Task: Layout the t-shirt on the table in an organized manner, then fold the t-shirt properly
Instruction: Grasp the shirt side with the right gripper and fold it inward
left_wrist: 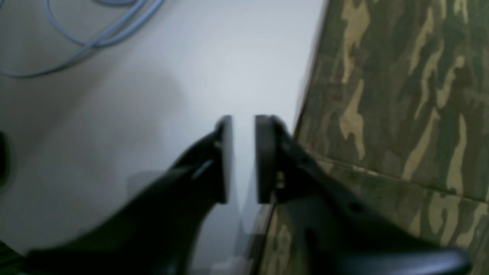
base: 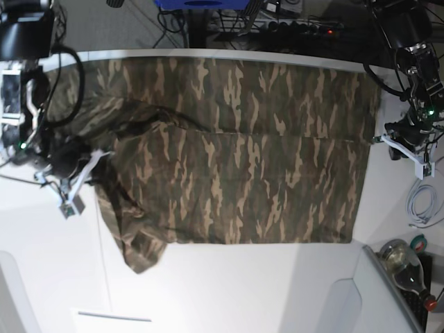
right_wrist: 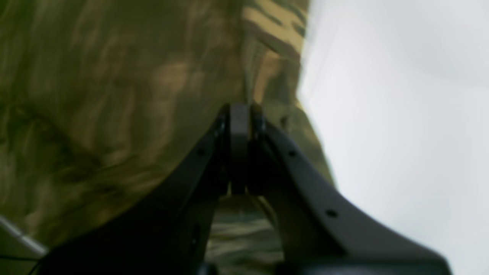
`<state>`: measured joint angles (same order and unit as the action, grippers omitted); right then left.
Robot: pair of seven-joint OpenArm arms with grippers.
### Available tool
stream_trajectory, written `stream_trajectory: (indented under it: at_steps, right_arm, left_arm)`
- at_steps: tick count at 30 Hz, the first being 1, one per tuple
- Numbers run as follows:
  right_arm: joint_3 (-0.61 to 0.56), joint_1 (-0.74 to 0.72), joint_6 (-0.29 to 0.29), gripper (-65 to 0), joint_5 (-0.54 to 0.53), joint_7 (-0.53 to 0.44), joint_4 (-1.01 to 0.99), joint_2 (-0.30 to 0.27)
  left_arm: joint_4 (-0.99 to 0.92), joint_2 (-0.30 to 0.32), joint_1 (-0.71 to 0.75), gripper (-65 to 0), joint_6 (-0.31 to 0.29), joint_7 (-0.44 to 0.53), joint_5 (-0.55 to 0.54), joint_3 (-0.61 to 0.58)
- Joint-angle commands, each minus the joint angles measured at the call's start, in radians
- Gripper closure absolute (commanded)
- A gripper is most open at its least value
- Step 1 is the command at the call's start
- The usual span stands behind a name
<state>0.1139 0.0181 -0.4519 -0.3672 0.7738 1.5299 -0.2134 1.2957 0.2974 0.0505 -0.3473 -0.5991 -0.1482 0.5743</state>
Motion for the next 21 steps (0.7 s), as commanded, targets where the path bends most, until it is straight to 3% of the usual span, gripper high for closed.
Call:
stream_trajectory:
  at_steps: [1, 4, 7, 12, 14, 17, 21]
  right_arm:
    - [0.007, 0.009, 0.0, 0.0, -0.011, -0.009, 0.047, 0.006]
    - [0.007, 0.081, 0.0, 0.0, -0.006, 0.0, 0.105, 0.042]
    - [0.005, 0.118, 0.0, -4.4, -0.006, 0.0, 0.083, 0.076]
    - [0.005, 0.159, 0.015, -32.9, -0.005, 0.002, 0.123, 0.095]
    - [0.0, 0.147, 0.104, -42.5, -0.003, 0.002, 0.156, 0.096]
    - [-0.007, 0.046, 0.253, -49.1, -0.003, 0.003, 0.128, 0.088]
    - [-0.082, -0.165, 0.284, -49.5, -0.002, 0.016, -0.091, 0.047]
  left_arm:
    - [0.017, 0.021, -0.014, -23.7, 0.0, 0.017, -0.003, 0.005]
    - [0.017, 0.021, -0.014, -30.8, 0.0, 0.018, -0.003, 0.005]
    - [0.017, 0.021, -0.014, -31.6, 0.0, 0.018, -0.003, 0.005]
    - [0.017, 0.021, -0.014, -31.6, 0.0, 0.018, -0.003, 0.005]
    - [0.017, 0.023, -0.014, -31.6, 0.0, 0.018, -0.003, 0.005]
    - [0.017, 0.023, -0.014, -31.6, 0.0, 0.018, -0.003, 0.005]
    - [0.017, 0.023, -0.014, -31.6, 0.0, 0.018, -0.003, 0.005]
